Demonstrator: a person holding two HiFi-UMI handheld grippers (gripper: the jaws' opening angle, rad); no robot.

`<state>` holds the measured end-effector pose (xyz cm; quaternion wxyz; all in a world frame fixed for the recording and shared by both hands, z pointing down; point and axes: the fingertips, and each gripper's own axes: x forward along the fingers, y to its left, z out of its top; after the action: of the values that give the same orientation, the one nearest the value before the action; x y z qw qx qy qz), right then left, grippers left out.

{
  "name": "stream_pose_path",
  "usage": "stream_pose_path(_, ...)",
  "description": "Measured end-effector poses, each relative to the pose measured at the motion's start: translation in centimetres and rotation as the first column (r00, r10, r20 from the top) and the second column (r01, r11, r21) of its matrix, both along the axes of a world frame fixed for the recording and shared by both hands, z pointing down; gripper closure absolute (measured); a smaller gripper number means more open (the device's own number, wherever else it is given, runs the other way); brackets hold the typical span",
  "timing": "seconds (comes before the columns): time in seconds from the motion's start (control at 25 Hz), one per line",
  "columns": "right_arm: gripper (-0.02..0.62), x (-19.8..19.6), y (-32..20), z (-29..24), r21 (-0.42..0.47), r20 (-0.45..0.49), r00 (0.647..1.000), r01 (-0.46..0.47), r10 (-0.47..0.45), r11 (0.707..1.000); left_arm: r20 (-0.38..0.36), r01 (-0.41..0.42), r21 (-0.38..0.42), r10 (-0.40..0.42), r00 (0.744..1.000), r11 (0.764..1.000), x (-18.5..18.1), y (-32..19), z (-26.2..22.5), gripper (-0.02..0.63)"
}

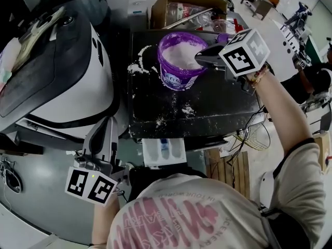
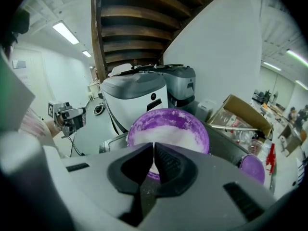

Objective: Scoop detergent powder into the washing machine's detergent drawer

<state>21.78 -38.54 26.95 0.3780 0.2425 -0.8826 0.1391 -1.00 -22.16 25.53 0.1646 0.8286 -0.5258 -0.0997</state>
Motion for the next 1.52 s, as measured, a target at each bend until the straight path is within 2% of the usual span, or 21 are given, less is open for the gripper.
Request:
stream_pose_path(0.32, 0.591, 0.7, -1.4, -1.6, 0.071, 0.03, 0.998, -0.051, 0.049, 0.996, -0.004, -0.007, -0.024, 0.007, 1.0, 1.0, 0.3, 0.3, 1.2, 0.603)
stream_pose_path(0.44, 0.591, 0.7, -2.4, -2.4, 0.133, 0.03, 0.998, -0.065, 0.061, 0.989, -0.01, -0.009, -0.034, 0.009, 1.0, 0.999, 0.4, 0.3, 1.5, 0.603)
stream_pose_path(0.6, 0.591, 0.8, -3.2, -2.3, 0.232, -0.069, 0.995, -0.049, 0.067, 0.971, -0.047, -0.009, -0.024, 0.008, 0.999, 1.0, 0.5, 0.1, 1.5, 0.603)
stream_pose_path(0.72, 0.591, 0.9, -3.2, -1.5, 0.245, -0.149, 0.987, -0.026, 0.064, 0.969, -0.053, -0.009, -0.03, 0.008, 0.999, 1.0, 0.6, 0.0, 1.8, 0.603)
stream_pose_path(0.92, 0.591, 0.9, -3.4, -0.7, 0.272, -0.242, 0.969, 0.024, 0.044, 0.962, -0.013, -0.01, -0.054, 0.009, 1.0, 0.998, 0.9, -0.5, 2.7, 0.603)
stream_pose_path(1.08, 0.592, 0.6, -3.2, -0.2, 0.249, -0.28, 0.96, 0.051, 0.022, 0.967, -0.036, -0.027, -0.038, 0.026, 0.999, 0.999, 1.6, -0.5, 2.4, 0.603)
stream_pose_path(1.52, 0.594, 0.7, -2.2, 0.5, 0.121, -0.274, 0.959, -0.046, 0.078, 0.992, -0.046, -0.045, -0.034, 0.044, 0.998, 0.998, 2.1, -0.3, 2.4, 0.603)
